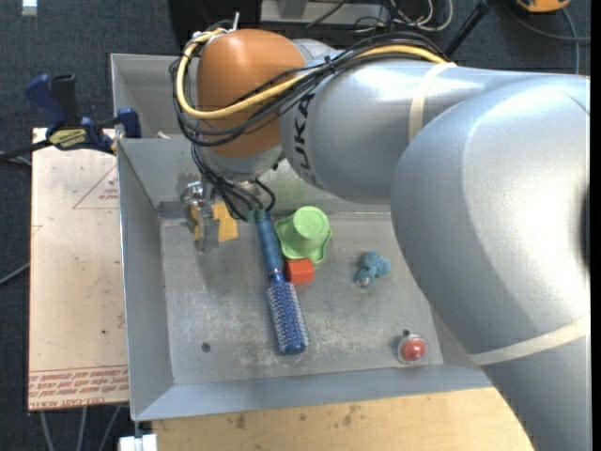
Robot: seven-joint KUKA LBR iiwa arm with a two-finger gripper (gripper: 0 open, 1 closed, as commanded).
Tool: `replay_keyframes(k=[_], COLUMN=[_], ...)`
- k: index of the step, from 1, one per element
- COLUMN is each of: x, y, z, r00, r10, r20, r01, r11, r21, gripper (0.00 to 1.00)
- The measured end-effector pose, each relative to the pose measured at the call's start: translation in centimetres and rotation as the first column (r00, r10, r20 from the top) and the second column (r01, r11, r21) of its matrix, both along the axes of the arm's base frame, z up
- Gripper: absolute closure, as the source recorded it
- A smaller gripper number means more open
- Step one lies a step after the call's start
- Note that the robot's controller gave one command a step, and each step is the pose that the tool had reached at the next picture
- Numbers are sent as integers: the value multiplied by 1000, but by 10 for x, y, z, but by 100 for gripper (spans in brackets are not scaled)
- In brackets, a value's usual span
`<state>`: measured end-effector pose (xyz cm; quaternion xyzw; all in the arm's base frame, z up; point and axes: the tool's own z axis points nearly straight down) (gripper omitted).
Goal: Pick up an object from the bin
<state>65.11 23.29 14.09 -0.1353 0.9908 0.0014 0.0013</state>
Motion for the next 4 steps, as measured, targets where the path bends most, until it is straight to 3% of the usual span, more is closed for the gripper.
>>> replay_keyframes(k=[1, 2, 3, 4], x=[-4, -19, -25, -7], y=[-30, 0, 14, -21], z=[37, -11, 13, 118], r00=[1000, 1000, 999, 990], r10=[-17, 23, -40, -143], r20=[4, -6, 2, 10], r01=[17, -23, 40, 143], r11=[1000, 1000, 999, 990], r21=[-1, -2, 0, 2], gripper=[100, 100, 100, 100])
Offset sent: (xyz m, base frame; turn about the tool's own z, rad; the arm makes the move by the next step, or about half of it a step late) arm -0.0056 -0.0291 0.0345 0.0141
